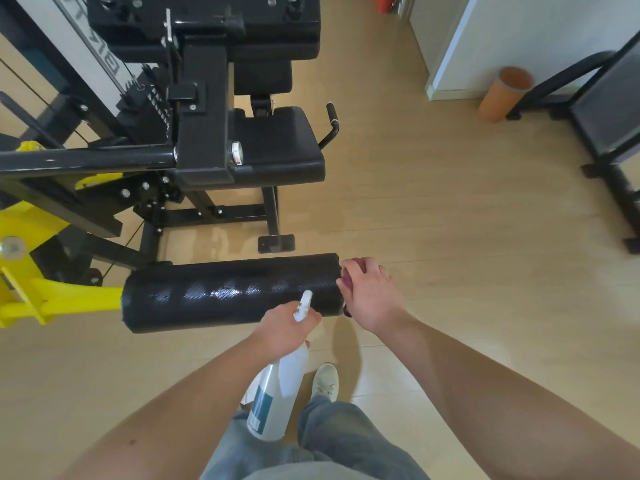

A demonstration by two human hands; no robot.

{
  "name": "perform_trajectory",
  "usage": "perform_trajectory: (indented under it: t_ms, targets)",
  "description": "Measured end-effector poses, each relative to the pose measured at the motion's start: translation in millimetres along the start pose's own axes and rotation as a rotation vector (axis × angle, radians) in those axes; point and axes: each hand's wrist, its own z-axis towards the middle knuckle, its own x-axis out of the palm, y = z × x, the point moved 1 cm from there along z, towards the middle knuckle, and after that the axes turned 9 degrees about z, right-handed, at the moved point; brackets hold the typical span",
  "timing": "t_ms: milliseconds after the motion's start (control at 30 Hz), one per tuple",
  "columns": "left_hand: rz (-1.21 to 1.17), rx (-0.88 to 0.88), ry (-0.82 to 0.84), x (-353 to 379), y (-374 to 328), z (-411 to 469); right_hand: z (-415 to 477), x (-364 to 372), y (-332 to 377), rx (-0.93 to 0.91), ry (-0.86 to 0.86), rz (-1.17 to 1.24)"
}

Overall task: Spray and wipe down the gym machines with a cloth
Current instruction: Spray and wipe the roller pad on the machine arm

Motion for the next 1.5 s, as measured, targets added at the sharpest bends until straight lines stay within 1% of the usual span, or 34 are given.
perform_trajectory:
  t_ms: [67, 200, 300, 400, 567, 633, 700, 767, 900, 967, 1033, 1133, 1300, 1500]
  targets:
    - [-0.029, -0.007, 0.027, 2.1, -1.9, 2.4, 0.9, 0.8, -2.4, 0.001, 0.009, 0.011]
    - [0.033, 0.016, 0.037, 6.2, -6.4, 5.7, 2.8, 1.3, -6.7, 0.004, 0.009, 0.022]
    - [-0.021, 0.038, 0.037, 4.6, -3.9, 7.4, 5.8, 3.3, -6.5, -0.015, 0.015, 0.033]
    - [-0.044, 0.043, -0.004, 1.6, 6.4, 8.3, 9.6, 9.3, -3.0, -0.081, 0.029, 0.045]
    - [-0.093, -0.005, -0.083, -6.7, 34.1, 10.8, 21.7, 25.0, 11.3, -0.208, 0.056, 0.049]
    - [-0.122, -0.022, -0.102, -11.9, 45.1, 11.0, 26.8, 32.1, 13.8, -0.187, 0.025, 0.055]
    - [-0.152, -0.033, -0.121, -17.2, 54.8, 12.2, 32.6, 38.7, 15.1, -0.12, 0.015, 0.061]
    - [-0.188, -0.041, -0.143, -21.2, 63.9, 14.3, 39.0, 45.8, 19.6, -0.094, 0.008, 0.009]
    - [-0.269, -0.077, -0.186, -26.0, 83.8, 16.3, 45.7, 63.3, 42.9, -0.113, -0.059, -0.144]
    - [-0.293, -0.09, -0.195, -29.3, 93.4, 16.1, 47.2, 68.6, 54.1, -0.096, -0.117, -0.177]
    - [-0.319, -0.097, -0.206, -33.9, 103.1, 16.6, 49.2, 75.3, 67.6, -0.131, -0.15, -0.196]
    - [-0.372, -0.111, -0.243, -42.4, 121.3, 18.5, 53.5, 96.0, 102.6, -0.22, -0.138, -0.168]
    - [-0.416, -0.141, -0.312, -62.9, 156.4, 13.7, 63.7, 131.5, 168.5, -0.237, -0.094, -0.118]
    - [-0.415, -0.16, -0.355, -98.0, 205.9, 2.3, 75.4, 153.1, 212.0, -0.282, -0.107, -0.131]
